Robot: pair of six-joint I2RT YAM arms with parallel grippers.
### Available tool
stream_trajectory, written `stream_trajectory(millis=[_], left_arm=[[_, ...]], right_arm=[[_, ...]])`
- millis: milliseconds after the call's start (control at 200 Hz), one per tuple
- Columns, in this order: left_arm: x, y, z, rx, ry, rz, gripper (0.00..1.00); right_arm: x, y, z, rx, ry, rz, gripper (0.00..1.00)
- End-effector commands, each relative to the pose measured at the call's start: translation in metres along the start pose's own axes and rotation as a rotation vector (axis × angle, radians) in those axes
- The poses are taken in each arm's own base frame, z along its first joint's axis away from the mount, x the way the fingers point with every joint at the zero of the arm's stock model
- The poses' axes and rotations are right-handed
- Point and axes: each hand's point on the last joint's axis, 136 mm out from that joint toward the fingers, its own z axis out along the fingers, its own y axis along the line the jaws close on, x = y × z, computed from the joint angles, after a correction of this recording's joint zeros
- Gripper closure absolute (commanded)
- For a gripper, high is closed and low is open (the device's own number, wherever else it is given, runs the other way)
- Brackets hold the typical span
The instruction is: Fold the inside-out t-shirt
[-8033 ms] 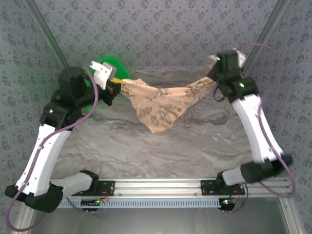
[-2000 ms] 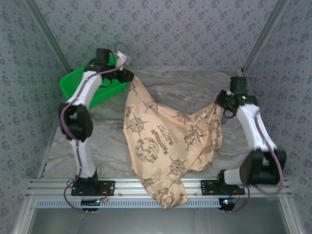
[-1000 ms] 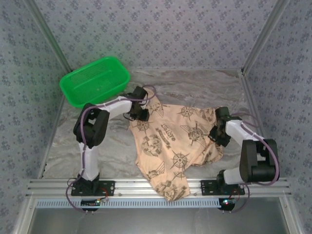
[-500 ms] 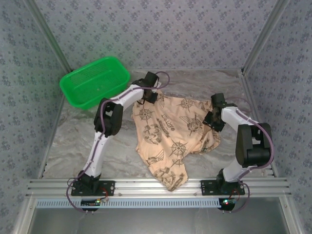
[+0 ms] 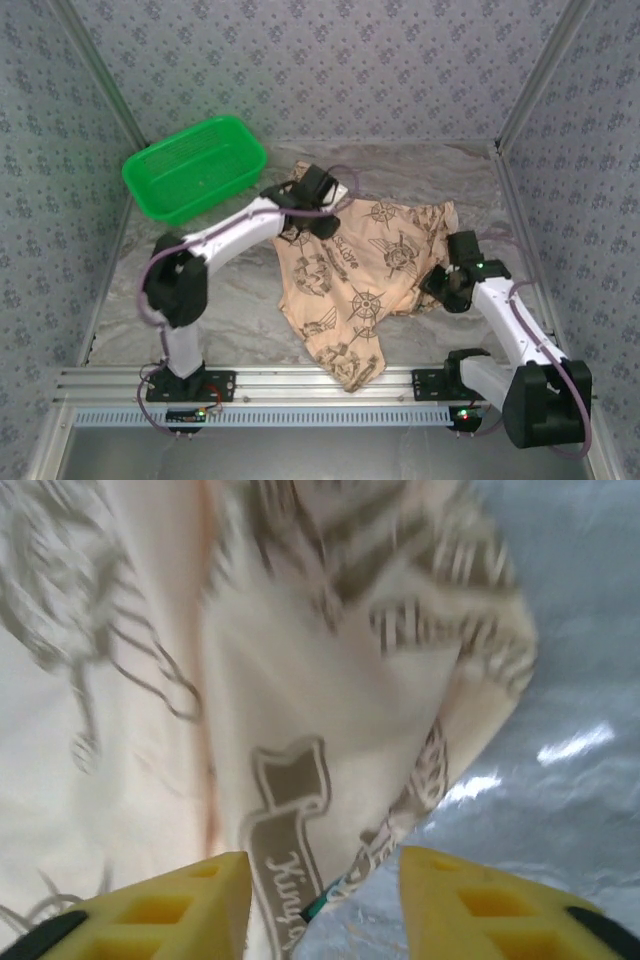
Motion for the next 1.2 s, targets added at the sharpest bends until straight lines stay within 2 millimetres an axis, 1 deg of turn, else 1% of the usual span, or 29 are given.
stream_trajectory(millis=[0,90,135,170,220,255,285,300,345,375,425,455,540,595,670,710,820,855,890,930,949,964,1004,1024,1089,1139,1154,1189,1199], left_arm=[[0.07,-0.029,0.006,0.081,0.125,-0.191,0.58],[0.113,-0.053,-0.001,0.116,0.168,-0.201,0.58],[0.126,-0.068,-0.008,0.152,0.181,-0.184,0.58],[0.133,-0.087,-0.015,0.205,0.181,-0.137,0.58],[0.143,-0.124,-0.027,0.314,0.176,-0.007,0.58],[0.152,-0.15,-0.034,0.382,0.173,0.112,0.57],[0.16,-0.168,-0.037,0.418,0.17,0.222,0.56],[0.165,-0.176,-0.038,0.431,0.173,0.277,0.56],[0.177,-0.193,-0.036,0.445,0.174,0.437,0.55],[0.182,-0.201,-0.034,0.447,0.175,0.52,0.55],[0.184,-0.21,-0.026,0.457,0.156,0.618,0.55],[0.187,-0.213,-0.02,0.465,0.15,0.666,0.54],[0.194,-0.222,-0.007,0.502,0.153,0.772,0.54],[0.205,-0.228,-0.004,0.548,0.19,0.83,0.54],[0.218,-0.23,0.001,0.576,0.238,0.872,0.53],[0.223,-0.23,0.004,0.579,0.26,0.878,0.53],[0.239,-0.232,0.012,0.596,0.299,0.939,0.52],[0.244,-0.234,0.014,0.605,0.306,0.959,0.52],[0.248,-0.236,0.016,0.62,0.314,0.969,0.53],[0.25,-0.237,0.016,0.637,0.321,0.984,0.58],[0.25,-0.238,0.015,0.64,0.318,0.996,0.64],[0.249,-0.237,0.016,0.64,0.315,1.005,0.7],[0.246,-0.237,0.015,0.633,0.301,1.021,0.91],[0.243,-0.236,0.015,0.629,0.294,1.021,1.0],[0.229,-0.228,0.008,0.657,0.266,0.97,1.0],[0.211,-0.216,-0.002,0.678,0.216,0.887,1.0],[0.205,-0.212,-0.006,0.687,0.199,0.858,1.0],[0.191,-0.202,-0.017,0.711,0.16,0.785,1.0],[0.187,-0.199,-0.019,0.718,0.15,0.762,1.0]], right_arm=[[0.021,0.01,0.017,-0.039,0.069,0.031,0.61],[0.022,0.01,0.024,0.003,0.049,-0.018,0.64],[0.022,0.008,0.027,0.028,0.044,-0.029,0.64],[0.021,0.007,0.03,0.041,0.037,-0.038,0.64],[0.021,0.003,0.035,0.062,0.035,-0.034,0.68],[0.021,0.0,0.039,0.074,0.033,-0.034,0.69],[0.023,-0.004,0.043,0.09,0.039,-0.034,0.69],[0.019,-0.002,0.045,0.081,0.025,-0.035,0.69],[0.017,-0.001,0.049,0.076,0.016,-0.044,0.73],[0.014,0.001,0.049,0.08,0.007,-0.053,0.8],[0.008,0.004,0.047,0.084,-0.012,-0.056,0.91],[0.005,0.008,0.045,0.077,-0.019,-0.055,0.96],[-0.005,0.015,0.036,0.084,-0.047,-0.038,1.0],[-0.011,0.016,0.031,0.094,-0.07,-0.026,1.0],[-0.02,0.017,0.026,0.099,-0.098,-0.012,1.0],[-0.019,0.011,0.025,0.123,-0.092,-0.004,1.0],[-0.025,0.007,0.023,0.117,-0.091,0.022,1.0],[-0.026,0.006,0.024,0.108,-0.082,0.032,0.98],[-0.028,0.005,0.023,0.101,-0.076,0.039,0.98],[-0.029,0.004,0.023,0.092,-0.071,0.042,0.98],[-0.03,0.004,0.023,0.086,-0.067,0.044,0.97],[-0.031,0.003,0.022,0.081,-0.063,0.043,0.97],[-0.033,0.003,0.021,0.069,-0.058,0.035,0.96],[-0.034,0.003,0.021,0.066,-0.055,0.032,0.95],[-0.039,-0.001,0.016,0.08,-0.055,0.026,0.91],[-0.043,-0.005,0.012,0.099,-0.071,0.016,0.9],[-0.045,-0.007,0.011,0.107,-0.076,0.013,0.92],[-0.049,-0.009,0.009,0.127,-0.095,0.002,1.0],[-0.05,-0.011,0.008,0.135,-0.101,0.0,1.0]])
